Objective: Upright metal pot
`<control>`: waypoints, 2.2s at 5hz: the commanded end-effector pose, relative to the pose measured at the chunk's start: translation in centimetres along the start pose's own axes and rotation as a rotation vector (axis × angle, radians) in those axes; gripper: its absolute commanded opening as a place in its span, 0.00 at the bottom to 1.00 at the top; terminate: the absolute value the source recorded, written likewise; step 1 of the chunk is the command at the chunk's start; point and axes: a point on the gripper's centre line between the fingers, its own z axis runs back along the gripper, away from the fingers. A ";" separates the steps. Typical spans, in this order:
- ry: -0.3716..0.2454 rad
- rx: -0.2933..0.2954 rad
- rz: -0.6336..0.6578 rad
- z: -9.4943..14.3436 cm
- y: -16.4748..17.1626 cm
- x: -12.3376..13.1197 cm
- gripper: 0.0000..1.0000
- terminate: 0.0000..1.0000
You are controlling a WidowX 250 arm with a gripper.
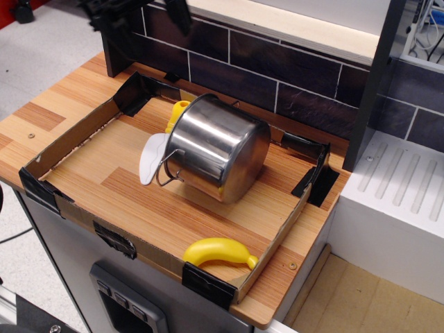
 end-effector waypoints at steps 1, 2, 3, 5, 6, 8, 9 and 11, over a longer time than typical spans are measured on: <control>0.048 0.006 0.089 -4.2 -1.2 1.0 1.00 0.00; 0.064 0.065 0.104 -5.9 -0.8 0.7 1.00 0.00; 0.075 0.112 0.140 -6.8 -0.5 0.3 1.00 0.00; 0.121 0.135 0.168 -8.9 -0.1 0.1 1.00 0.00; 0.121 0.121 0.154 -9.0 -0.1 -0.3 1.00 0.00; 0.039 0.130 0.122 -8.3 -0.2 -0.6 0.00 0.00; -0.059 0.163 0.092 -7.1 -0.5 -0.5 0.00 0.00; -0.382 0.322 -0.006 -4.0 -1.4 0.0 0.00 0.00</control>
